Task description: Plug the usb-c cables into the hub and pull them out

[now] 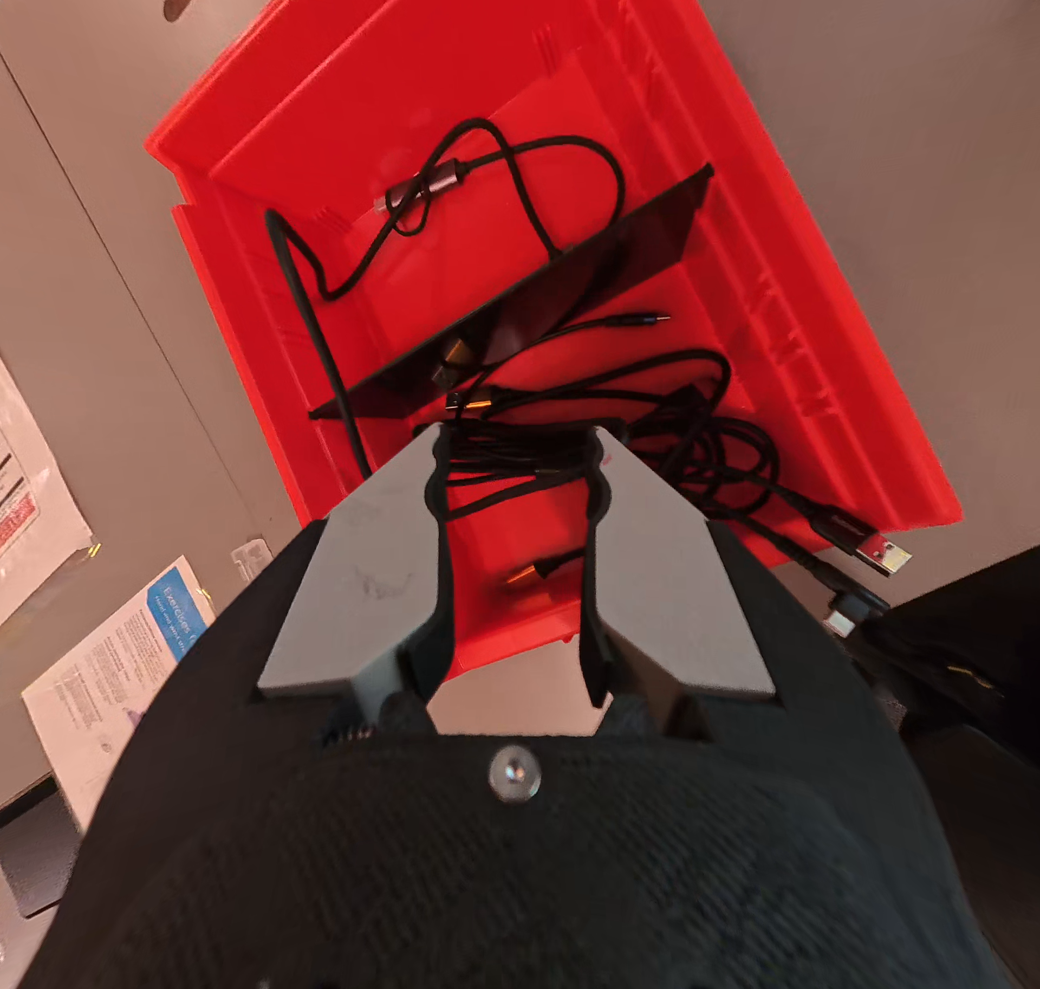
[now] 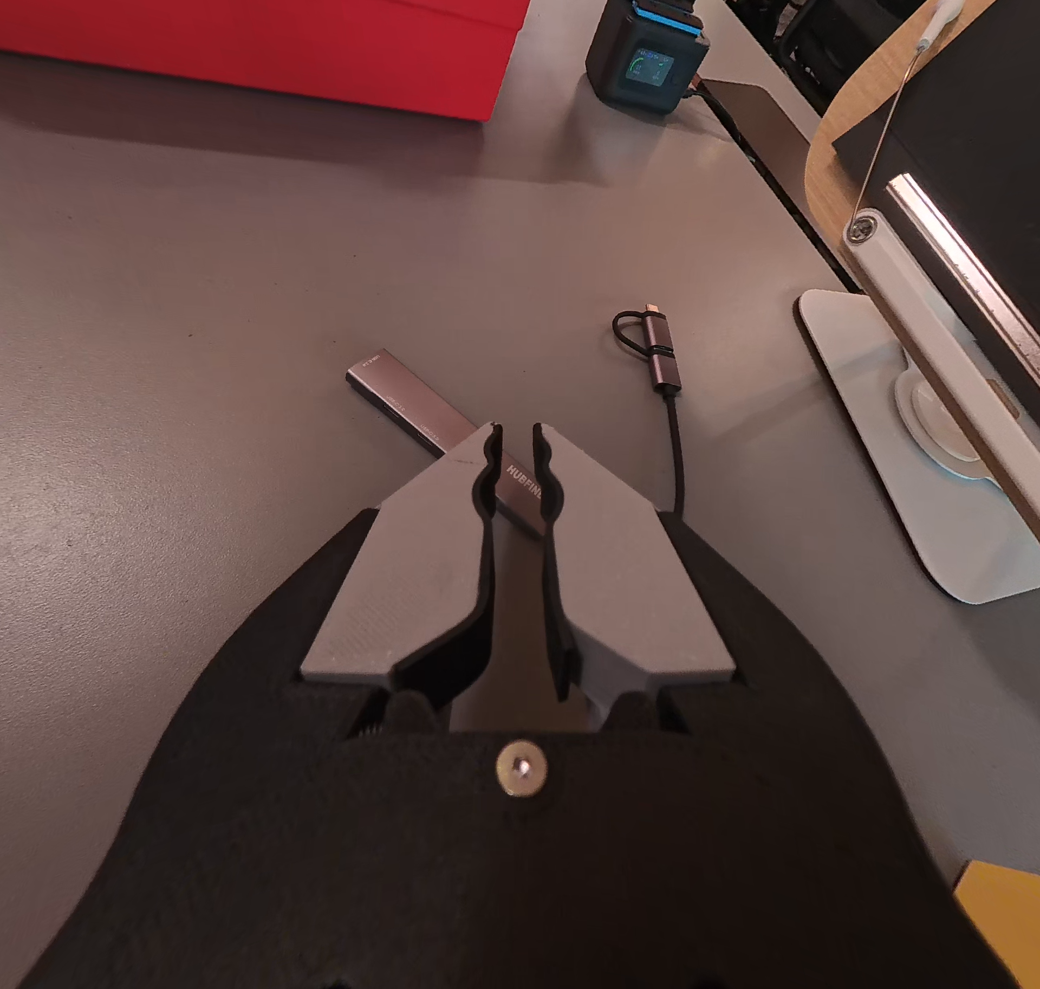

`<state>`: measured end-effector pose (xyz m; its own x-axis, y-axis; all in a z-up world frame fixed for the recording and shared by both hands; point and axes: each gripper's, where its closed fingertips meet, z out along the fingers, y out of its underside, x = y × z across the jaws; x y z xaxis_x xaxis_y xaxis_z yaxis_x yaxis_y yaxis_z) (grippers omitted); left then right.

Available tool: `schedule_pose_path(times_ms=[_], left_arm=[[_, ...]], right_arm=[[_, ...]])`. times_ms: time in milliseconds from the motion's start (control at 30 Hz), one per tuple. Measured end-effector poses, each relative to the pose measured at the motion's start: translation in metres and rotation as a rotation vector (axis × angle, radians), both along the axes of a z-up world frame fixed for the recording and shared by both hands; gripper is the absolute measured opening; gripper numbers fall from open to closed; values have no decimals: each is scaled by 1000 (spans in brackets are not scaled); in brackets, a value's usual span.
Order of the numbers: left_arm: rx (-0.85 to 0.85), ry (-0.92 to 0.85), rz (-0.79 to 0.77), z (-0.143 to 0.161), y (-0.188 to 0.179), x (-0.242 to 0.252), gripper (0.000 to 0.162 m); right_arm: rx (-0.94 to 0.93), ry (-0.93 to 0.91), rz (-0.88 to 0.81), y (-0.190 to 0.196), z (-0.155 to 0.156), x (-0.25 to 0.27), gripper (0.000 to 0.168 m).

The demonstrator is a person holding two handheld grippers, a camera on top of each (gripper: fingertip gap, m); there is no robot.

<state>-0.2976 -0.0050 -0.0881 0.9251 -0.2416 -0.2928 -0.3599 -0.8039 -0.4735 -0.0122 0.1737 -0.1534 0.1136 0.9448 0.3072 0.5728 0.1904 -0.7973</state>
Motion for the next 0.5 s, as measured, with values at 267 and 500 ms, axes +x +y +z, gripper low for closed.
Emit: schedule_pose_path(times_ms=[267,500], left_arm=[[2,-3,14,-2,1,-2,46],[4,-43,11,-2,1,1,47]], right_arm=[[5,4,1,0,2,0,7],[5,12,0,0,4,0,7]])
